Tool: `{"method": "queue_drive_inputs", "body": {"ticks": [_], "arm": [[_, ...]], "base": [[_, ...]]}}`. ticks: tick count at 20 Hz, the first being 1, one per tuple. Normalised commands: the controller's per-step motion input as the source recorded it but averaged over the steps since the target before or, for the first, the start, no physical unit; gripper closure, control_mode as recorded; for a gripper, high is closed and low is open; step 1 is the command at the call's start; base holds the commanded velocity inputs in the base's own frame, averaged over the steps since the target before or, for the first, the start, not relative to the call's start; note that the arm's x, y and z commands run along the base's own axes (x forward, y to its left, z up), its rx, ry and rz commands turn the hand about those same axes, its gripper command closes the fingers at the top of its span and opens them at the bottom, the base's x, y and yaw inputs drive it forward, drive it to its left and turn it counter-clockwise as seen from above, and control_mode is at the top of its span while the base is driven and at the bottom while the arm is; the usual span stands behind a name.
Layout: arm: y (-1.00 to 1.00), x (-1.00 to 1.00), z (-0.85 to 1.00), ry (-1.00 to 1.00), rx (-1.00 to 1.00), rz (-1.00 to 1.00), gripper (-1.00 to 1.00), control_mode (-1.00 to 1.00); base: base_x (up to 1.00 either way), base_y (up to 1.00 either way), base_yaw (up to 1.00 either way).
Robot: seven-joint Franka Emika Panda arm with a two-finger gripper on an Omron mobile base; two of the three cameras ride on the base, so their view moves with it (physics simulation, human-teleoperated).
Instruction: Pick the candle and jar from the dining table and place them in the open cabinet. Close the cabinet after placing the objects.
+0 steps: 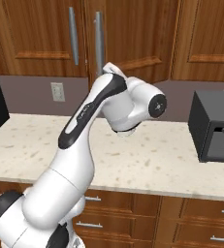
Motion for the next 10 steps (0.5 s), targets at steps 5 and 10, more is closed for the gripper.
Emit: {"method": "queue_drive_inputs", "body": {"ticks": [5,10], "arm": [[0.25,0.61,0.0,0.0,-0.07,-0.12,-1.0,-1.0],[0.19,0.66,0.0,0.0,-0.07,-0.15,-1.0,-1.0]], "base": [[0.0,0.0,0.0],[0.0,0.0,0.0]]}}
